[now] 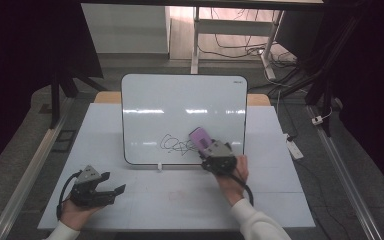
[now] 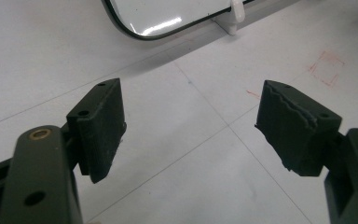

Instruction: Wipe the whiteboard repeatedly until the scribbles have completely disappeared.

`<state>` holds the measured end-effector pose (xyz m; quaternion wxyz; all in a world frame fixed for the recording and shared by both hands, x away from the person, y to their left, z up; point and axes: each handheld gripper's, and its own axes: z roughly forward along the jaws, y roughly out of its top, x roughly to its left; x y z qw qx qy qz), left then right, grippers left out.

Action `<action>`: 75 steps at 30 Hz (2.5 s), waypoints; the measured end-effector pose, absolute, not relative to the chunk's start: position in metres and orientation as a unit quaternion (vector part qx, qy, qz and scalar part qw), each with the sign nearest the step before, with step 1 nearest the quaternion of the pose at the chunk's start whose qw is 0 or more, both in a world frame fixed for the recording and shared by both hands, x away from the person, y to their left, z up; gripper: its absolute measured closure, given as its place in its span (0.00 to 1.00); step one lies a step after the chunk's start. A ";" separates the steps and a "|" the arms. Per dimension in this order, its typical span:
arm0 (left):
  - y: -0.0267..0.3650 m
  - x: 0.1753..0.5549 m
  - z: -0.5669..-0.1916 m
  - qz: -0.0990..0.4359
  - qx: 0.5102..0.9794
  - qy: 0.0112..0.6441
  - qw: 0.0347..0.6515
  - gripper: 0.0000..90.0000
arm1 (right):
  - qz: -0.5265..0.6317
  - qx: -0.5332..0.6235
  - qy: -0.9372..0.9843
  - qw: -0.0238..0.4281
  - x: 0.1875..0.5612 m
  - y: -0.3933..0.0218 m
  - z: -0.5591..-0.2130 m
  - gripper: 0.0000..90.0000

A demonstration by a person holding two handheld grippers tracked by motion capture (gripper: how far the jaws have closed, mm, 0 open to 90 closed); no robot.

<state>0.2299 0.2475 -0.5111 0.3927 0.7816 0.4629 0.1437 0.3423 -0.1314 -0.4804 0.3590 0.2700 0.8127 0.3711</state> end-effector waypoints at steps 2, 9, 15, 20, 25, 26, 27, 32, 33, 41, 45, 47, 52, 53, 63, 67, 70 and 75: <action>0.247 0.230 -0.511 0.144 0.782 0.463 0.392 0.27 | 0.372 0.245 0.824 0.350 0.338 -0.110 -0.486 0.46; 0.249 0.230 -0.511 0.145 0.781 0.464 0.393 0.27 | 0.393 0.227 0.831 0.321 0.340 -0.090 -0.486 0.45; 0.250 0.229 -0.511 0.146 0.781 0.463 0.393 0.27 | 0.410 0.284 0.792 0.352 0.357 -0.130 -0.464 0.45; 0.249 0.230 -0.511 0.145 0.781 0.463 0.393 0.27 | 0.415 0.292 0.786 0.353 0.361 -0.137 -0.461 0.45; 0.248 0.230 -0.511 0.144 0.780 0.465 0.393 0.27 | 0.425 0.270 0.798 0.330 0.357 -0.116 -0.468 0.45; 0.248 0.229 -0.511 0.145 0.780 0.464 0.394 0.27 | 0.427 0.264 0.802 0.324 0.356 -0.110 -0.470 0.45; 0.248 0.229 -0.511 0.145 0.780 0.464 0.394 0.27 | 0.427 0.257 0.806 0.319 0.354 -0.103 -0.472 0.45; 0.249 0.229 -0.511 0.144 0.780 0.464 0.395 0.27 | 0.429 0.225 0.827 0.287 0.346 -0.074 -0.486 0.45; 0.249 0.229 -0.511 0.144 0.780 0.465 0.395 0.27 | 0.425 0.218 0.829 0.290 0.344 -0.071 -0.487 0.45; 0.250 0.229 -0.510 0.144 0.778 0.465 0.398 0.27 | 0.421 0.252 0.806 0.330 0.352 -0.098 -0.472 0.45; 0.250 0.229 -0.510 0.144 0.777 0.465 0.398 0.26 | 0.429 0.271 0.797 0.329 0.357 -0.108 -0.467 0.45; 0.249 0.229 -0.510 0.143 0.777 0.466 0.398 0.26 | 0.425 0.268 0.797 0.335 0.356 -0.105 -0.469 0.45; 0.249 0.229 -0.510 0.144 0.779 0.464 0.397 0.26 | 0.430 0.247 0.814 0.302 0.348 -0.084 -0.480 0.45; 0.248 0.229 -0.510 0.144 0.779 0.464 0.397 0.26 | 0.430 0.242 0.819 0.292 0.346 -0.078 -0.483 0.45; 0.250 0.229 -0.510 0.143 0.777 0.466 0.399 0.26 | 0.428 0.256 0.804 0.325 0.351 -0.094 -0.473 0.45; 0.250 0.228 -0.509 0.145 0.776 0.466 0.400 0.26 | 0.443 0.300 0.779 0.327 0.362 -0.121 -0.461 0.45; 0.249 0.228 -0.509 0.145 0.778 0.465 0.398 0.26 | 0.440 0.295 0.784 0.324 0.360 -0.116 -0.464 0.45; 0.249 0.229 -0.510 0.143 0.776 0.467 0.399 0.26 | 0.434 0.253 0.812 0.297 0.349 -0.082 -0.480 0.46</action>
